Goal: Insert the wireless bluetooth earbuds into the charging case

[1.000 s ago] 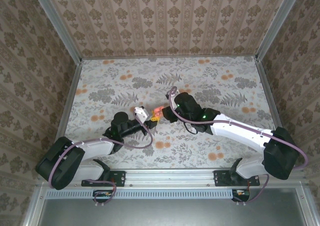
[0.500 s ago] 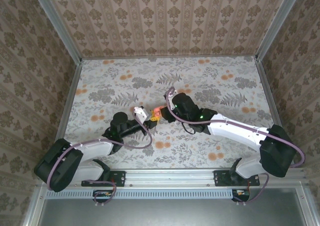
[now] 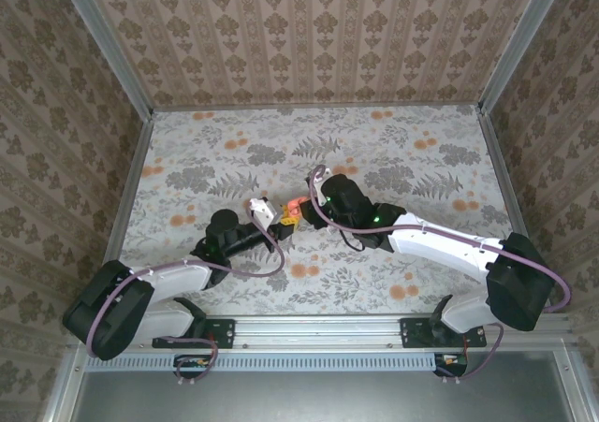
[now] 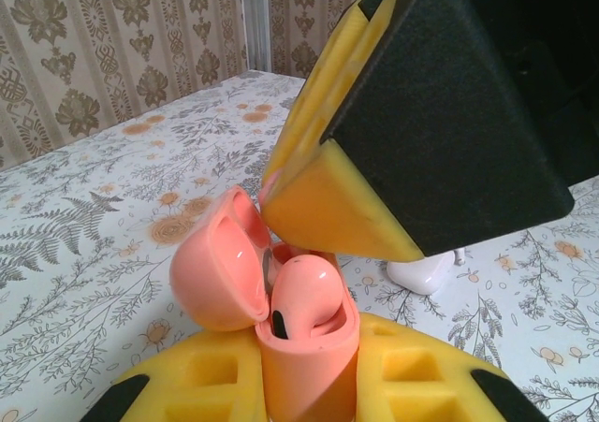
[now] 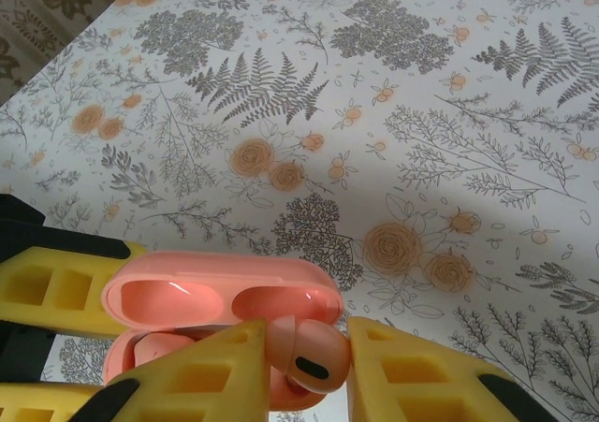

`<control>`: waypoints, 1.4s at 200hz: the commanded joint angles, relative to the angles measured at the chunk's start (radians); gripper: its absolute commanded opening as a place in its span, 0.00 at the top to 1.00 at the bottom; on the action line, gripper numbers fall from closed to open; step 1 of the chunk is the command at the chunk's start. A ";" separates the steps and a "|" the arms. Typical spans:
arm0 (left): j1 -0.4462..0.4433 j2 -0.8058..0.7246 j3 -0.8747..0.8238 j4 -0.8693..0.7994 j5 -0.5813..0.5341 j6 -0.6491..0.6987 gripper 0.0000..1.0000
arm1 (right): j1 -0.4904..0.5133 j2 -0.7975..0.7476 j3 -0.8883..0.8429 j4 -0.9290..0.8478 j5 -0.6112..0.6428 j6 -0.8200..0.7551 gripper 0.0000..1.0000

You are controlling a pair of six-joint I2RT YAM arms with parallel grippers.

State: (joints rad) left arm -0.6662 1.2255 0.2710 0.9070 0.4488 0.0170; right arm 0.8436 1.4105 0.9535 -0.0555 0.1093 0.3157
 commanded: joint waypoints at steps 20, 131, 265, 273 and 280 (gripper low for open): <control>-0.004 -0.023 0.025 0.050 -0.009 -0.020 0.91 | 0.021 -0.004 -0.001 0.011 -0.040 -0.010 0.72; -0.004 -0.027 0.025 0.042 -0.012 -0.018 0.91 | 0.013 -0.055 -0.007 0.030 -0.054 0.035 0.63; -0.004 -0.032 0.028 0.035 -0.008 -0.015 0.91 | -0.047 -0.136 -0.043 0.080 -0.146 0.100 0.55; -0.004 -0.032 0.029 0.037 -0.004 -0.015 0.91 | -0.058 -0.143 -0.046 0.079 -0.162 0.102 0.55; -0.004 -0.032 0.029 0.038 -0.001 -0.017 0.91 | -0.068 -0.150 -0.050 0.078 -0.175 0.103 0.55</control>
State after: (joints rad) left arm -0.6662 1.2217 0.2710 0.9138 0.4377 0.0170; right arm 0.8043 1.3064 0.9211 -0.0017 -0.0074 0.3965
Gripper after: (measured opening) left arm 0.195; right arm 0.446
